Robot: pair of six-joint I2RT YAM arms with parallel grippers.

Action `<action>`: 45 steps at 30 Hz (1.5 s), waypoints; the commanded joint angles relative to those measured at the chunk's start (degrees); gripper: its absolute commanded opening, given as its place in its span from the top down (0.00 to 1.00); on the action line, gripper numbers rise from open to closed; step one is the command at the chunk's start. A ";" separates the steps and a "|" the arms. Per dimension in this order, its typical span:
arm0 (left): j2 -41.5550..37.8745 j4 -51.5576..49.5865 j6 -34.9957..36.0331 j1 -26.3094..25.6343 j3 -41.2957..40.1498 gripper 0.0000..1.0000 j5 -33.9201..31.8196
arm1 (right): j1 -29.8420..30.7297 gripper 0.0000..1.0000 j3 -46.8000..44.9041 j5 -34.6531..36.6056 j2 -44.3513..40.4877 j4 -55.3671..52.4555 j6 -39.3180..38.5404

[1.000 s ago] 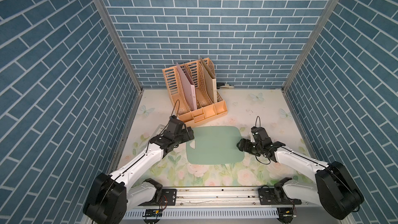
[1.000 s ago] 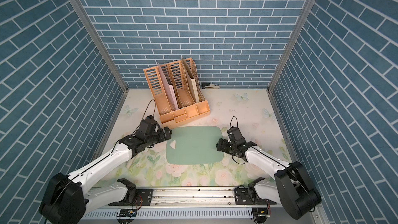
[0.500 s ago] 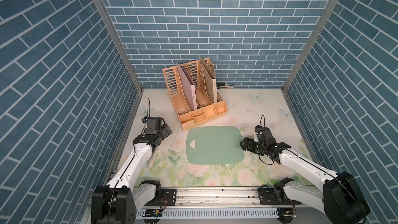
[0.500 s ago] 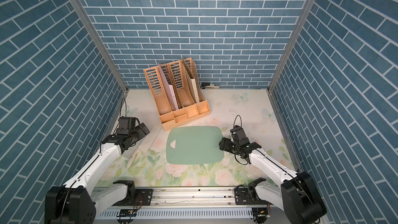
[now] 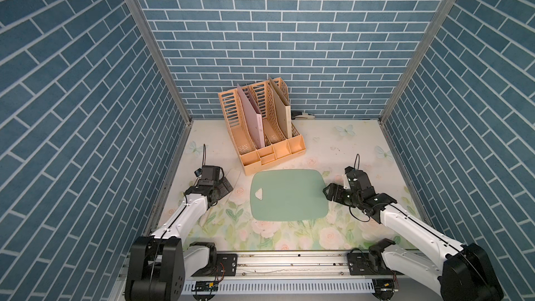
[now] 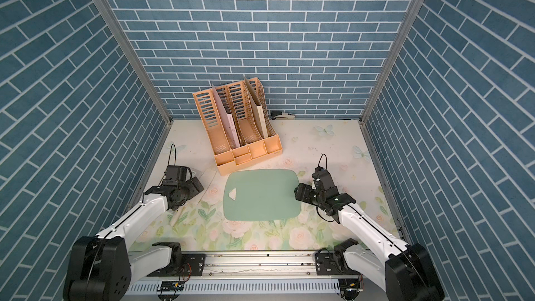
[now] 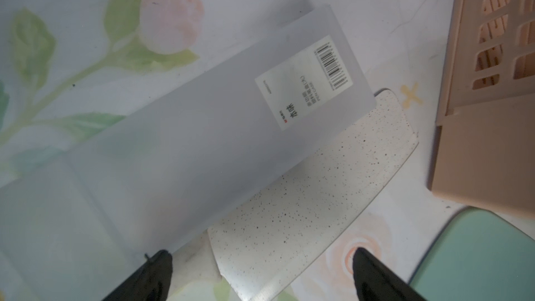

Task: Align the knife with the edge of the cutting board
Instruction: Pick up the knife at the center of the board.

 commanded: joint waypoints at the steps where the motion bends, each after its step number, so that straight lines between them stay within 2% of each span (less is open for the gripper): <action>1: 0.56 0.87 -0.95 0.31 -0.57 0.00 -2.43 | -0.29 0.15 0.56 -0.56 -1.54 -1.56 -2.08; 6: 0.78 1.90 -1.25 0.92 -1.17 0.00 -4.50 | -0.42 0.15 0.21 -1.63 -4.43 -2.08 -2.30; 11: 1.16 5.74 0.26 3.54 -2.76 0.00 -1.15 | -0.43 0.15 -0.63 -2.87 -5.55 -2.26 -3.20; 23: 3.70 10.03 -0.30 4.76 -8.01 0.00 4.22 | -0.95 0.15 -1.30 -2.80 -5.02 -2.17 -6.69; 27: 0.63 10.07 -0.23 4.76 -8.91 0.00 6.80 | -1.12 0.15 -1.69 -3.19 -4.22 -1.37 -6.95; 30: -0.83 8.23 -0.80 4.76 -8.05 0.00 6.54 | -1.21 0.15 -1.83 -3.72 -4.02 -1.07 -6.96; 35: 2.13 -0.73 -2.17 4.49 -2.02 0.00 2.55 | -1.28 0.15 -1.71 -3.86 -4.17 -0.98 -6.96; 39: 4.35 -5.39 -3.25 4.41 0.95 0.00 2.03 | -1.36 0.15 -1.66 -3.81 -4.13 -0.84 -6.89; 45: 5.78 -4.24 -2.80 3.66 0.22 0.01 3.95 | -1.46 0.15 -1.99 -4.08 -4.42 -0.39 -6.73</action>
